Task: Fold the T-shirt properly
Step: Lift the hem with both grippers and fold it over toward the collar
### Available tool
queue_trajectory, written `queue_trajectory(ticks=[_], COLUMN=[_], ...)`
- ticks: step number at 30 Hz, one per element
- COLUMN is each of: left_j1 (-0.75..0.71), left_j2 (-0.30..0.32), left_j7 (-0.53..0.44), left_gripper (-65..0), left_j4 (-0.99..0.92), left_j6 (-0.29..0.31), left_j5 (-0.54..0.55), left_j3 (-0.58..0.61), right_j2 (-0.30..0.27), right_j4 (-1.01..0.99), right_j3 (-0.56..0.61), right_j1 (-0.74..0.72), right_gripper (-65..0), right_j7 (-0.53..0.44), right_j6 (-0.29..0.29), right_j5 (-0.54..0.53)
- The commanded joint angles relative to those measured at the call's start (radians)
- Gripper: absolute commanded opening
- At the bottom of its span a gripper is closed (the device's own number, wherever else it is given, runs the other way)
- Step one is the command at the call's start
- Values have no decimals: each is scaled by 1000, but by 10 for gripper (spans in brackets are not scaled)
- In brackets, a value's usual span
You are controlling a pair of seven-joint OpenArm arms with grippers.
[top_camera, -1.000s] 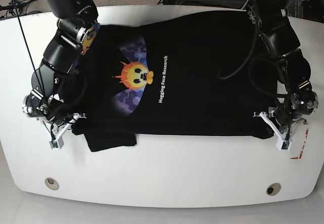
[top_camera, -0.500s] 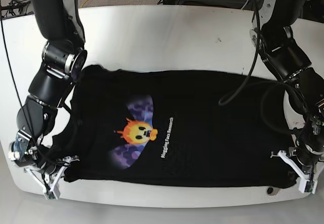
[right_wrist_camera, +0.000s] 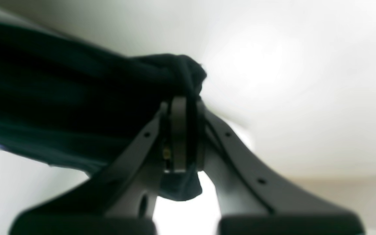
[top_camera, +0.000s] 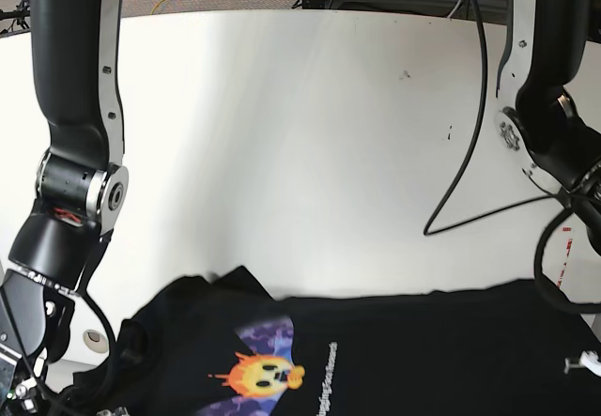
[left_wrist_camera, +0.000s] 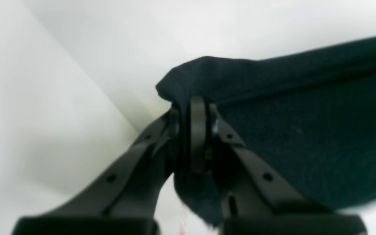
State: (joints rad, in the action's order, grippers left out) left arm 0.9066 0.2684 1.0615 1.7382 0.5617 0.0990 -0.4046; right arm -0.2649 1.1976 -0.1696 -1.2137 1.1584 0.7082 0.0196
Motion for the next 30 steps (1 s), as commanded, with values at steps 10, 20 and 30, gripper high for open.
queue_trajectory(ticks=[10,20,30], left_j1=[-50,-357,-693], left_j2=[29,-10,-65], left_j7=[-19,-25,-25], left_gripper=[-650,-650,-650], left_j4=[-4,62,154], left_j6=[59,114,136], left_j5=[-11,-11,-11], left_j3=[0,-21,-72], right_j2=[-44,-21,3], right_j4=[339,617,677], right_j3=[-8,-89,-183], right_j1=[100,582,941], right_gripper=[-650,-650,-650], right_j7=[193,222,199], right_j6=[-10,-10,-10], right_j5=[33,32,-102])
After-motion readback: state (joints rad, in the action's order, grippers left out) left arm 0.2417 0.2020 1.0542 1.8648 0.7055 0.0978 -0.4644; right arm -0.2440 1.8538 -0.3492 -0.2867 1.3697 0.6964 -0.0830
